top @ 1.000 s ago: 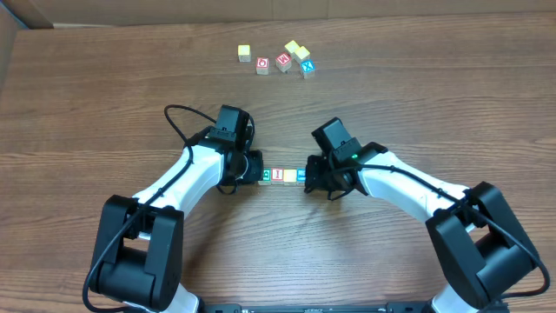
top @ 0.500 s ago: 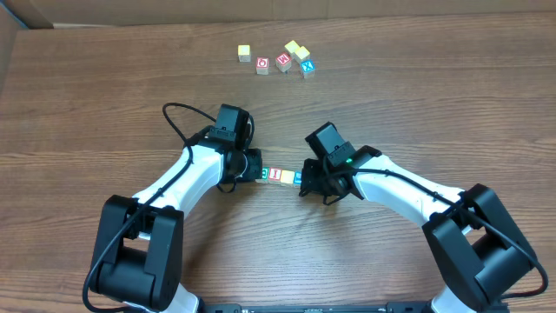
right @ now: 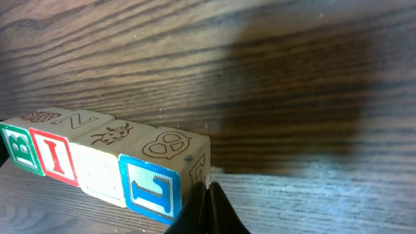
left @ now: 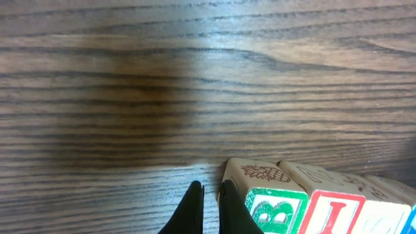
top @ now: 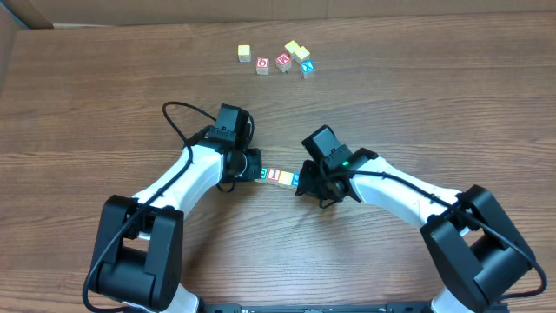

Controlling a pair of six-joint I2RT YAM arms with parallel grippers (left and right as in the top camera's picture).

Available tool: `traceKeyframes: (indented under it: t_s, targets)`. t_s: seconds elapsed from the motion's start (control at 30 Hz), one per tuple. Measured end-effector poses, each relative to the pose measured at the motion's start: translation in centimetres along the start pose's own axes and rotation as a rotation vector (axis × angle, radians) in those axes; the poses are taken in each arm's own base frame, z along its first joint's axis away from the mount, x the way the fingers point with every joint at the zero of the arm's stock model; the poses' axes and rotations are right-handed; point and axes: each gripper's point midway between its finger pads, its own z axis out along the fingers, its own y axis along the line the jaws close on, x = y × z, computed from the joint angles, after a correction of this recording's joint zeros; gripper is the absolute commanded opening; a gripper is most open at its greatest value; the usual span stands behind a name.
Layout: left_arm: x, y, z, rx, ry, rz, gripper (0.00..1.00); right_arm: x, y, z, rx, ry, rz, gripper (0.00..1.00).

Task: Flip 4 blocks
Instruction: 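Squeeze the four-block row between the left and right grippers, then lift the held row and rotate it toward vertical with both grippers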

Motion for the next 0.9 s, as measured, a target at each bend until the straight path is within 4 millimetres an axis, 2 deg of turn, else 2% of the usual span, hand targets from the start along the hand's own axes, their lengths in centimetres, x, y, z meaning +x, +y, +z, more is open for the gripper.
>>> traceKeyframes:
  t_s: [0.53, 0.9]
  targets:
    - [-1.3, -0.1, 0.0, -0.003, -0.055, 0.010, 0.04, 1.1, 0.6, 0.2, -0.005, 0.024, 0.134, 0.04]
    - [-2.1, -0.1, -0.1, -0.005, -0.086, 0.015, 0.04, 3.7, 1.8, 0.7, 0.000, 0.048, 0.213, 0.04]
